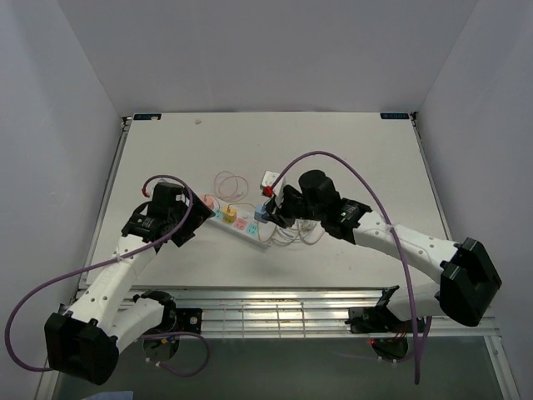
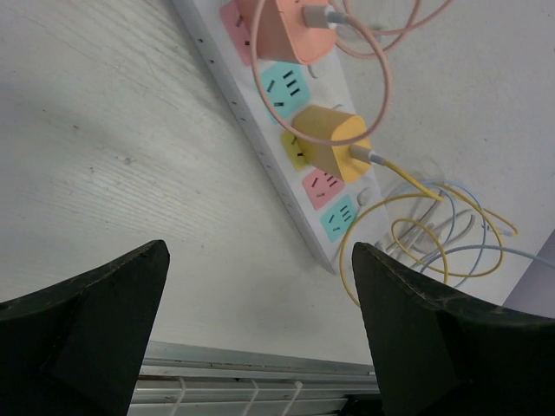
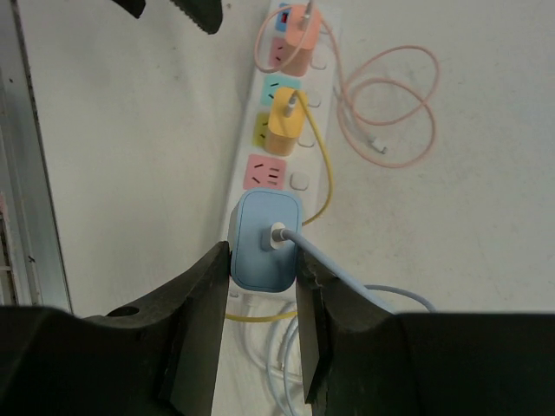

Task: Insert the plug

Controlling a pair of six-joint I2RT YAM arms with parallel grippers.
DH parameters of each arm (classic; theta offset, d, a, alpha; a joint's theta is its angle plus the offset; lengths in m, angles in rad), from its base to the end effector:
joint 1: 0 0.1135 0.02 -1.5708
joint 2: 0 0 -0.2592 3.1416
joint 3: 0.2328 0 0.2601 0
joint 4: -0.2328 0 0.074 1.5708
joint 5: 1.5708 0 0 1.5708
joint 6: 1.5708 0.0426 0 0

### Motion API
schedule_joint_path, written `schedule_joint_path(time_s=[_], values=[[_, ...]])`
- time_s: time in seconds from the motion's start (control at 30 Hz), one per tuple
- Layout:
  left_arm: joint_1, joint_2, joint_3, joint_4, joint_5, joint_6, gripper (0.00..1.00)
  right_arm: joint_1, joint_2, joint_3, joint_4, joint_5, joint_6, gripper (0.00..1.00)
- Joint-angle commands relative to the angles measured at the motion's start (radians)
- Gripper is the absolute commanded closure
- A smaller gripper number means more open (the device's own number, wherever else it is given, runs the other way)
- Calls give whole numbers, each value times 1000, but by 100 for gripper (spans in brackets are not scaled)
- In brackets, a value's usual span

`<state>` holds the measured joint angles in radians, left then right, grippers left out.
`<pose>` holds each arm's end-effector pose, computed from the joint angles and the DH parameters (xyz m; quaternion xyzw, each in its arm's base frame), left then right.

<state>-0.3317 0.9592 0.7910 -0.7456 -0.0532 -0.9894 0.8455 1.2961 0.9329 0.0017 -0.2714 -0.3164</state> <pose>0.1916 -0.0636 0.2502 -0.3137 0.8927 -0.1780 0.2701 0.2005 0.2434 0.2885 -0.5116 0.6392 0.2547 0.5146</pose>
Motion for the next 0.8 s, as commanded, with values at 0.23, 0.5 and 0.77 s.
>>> schedule_joint_path(time_s=[0.23,0.5,0.77], values=[[125,46,-75,158,156,44,2,113,178,14,182,46,117,92],[145,50,-111,207,168,40,2,162,298,75,199,312,186,92],[148,65,-128,242,171,43,2,164,321,52,256,420,192,92]])
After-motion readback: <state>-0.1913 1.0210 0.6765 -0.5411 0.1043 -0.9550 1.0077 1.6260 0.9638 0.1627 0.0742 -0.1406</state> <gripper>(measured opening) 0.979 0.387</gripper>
